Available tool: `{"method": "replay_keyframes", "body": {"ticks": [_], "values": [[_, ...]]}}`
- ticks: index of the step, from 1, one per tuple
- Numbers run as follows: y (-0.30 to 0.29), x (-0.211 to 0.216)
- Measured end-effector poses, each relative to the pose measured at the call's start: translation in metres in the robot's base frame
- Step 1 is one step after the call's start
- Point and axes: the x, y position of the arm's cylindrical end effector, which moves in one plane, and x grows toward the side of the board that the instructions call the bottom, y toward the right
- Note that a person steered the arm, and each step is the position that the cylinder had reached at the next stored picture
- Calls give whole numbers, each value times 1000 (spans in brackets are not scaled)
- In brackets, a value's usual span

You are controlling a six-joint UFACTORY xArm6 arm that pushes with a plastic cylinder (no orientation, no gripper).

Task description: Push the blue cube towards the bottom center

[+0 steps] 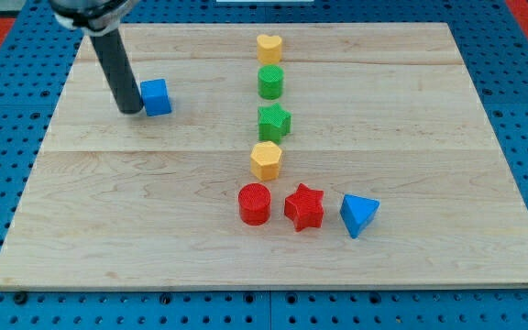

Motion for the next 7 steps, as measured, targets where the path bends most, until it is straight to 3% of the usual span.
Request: {"method": "replay_keyframes", "body": {"ticks": [2, 3, 4, 5, 7], "values": [[30, -26], [65, 51], [69, 88], [93, 70], [90, 144]]}}
